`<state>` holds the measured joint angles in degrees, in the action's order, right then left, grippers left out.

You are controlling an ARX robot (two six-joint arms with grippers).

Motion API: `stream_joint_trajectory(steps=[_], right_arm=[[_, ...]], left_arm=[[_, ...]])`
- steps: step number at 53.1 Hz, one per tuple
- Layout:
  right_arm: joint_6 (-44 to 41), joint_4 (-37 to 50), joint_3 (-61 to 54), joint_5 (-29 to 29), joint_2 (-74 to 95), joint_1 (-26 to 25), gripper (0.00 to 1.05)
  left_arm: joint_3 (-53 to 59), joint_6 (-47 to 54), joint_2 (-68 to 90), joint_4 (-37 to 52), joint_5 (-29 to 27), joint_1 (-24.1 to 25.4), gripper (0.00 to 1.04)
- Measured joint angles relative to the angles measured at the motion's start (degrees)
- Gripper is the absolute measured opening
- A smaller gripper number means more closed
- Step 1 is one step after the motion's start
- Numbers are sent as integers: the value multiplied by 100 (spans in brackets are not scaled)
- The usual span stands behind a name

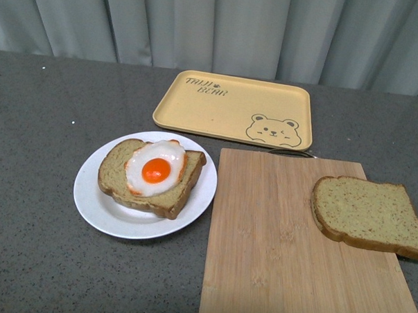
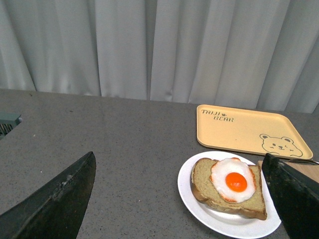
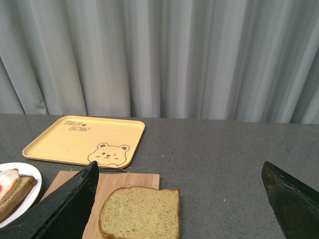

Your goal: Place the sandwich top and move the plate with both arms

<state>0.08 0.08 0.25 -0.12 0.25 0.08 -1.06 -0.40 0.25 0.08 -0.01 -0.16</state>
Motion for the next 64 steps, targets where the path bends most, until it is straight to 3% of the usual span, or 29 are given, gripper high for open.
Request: stream_joint_trajectory(steps=[64], right_arm=[[0, 0, 0, 0, 0, 0, 95]], left_arm=[[0, 0, 0, 0, -2, 0, 98]])
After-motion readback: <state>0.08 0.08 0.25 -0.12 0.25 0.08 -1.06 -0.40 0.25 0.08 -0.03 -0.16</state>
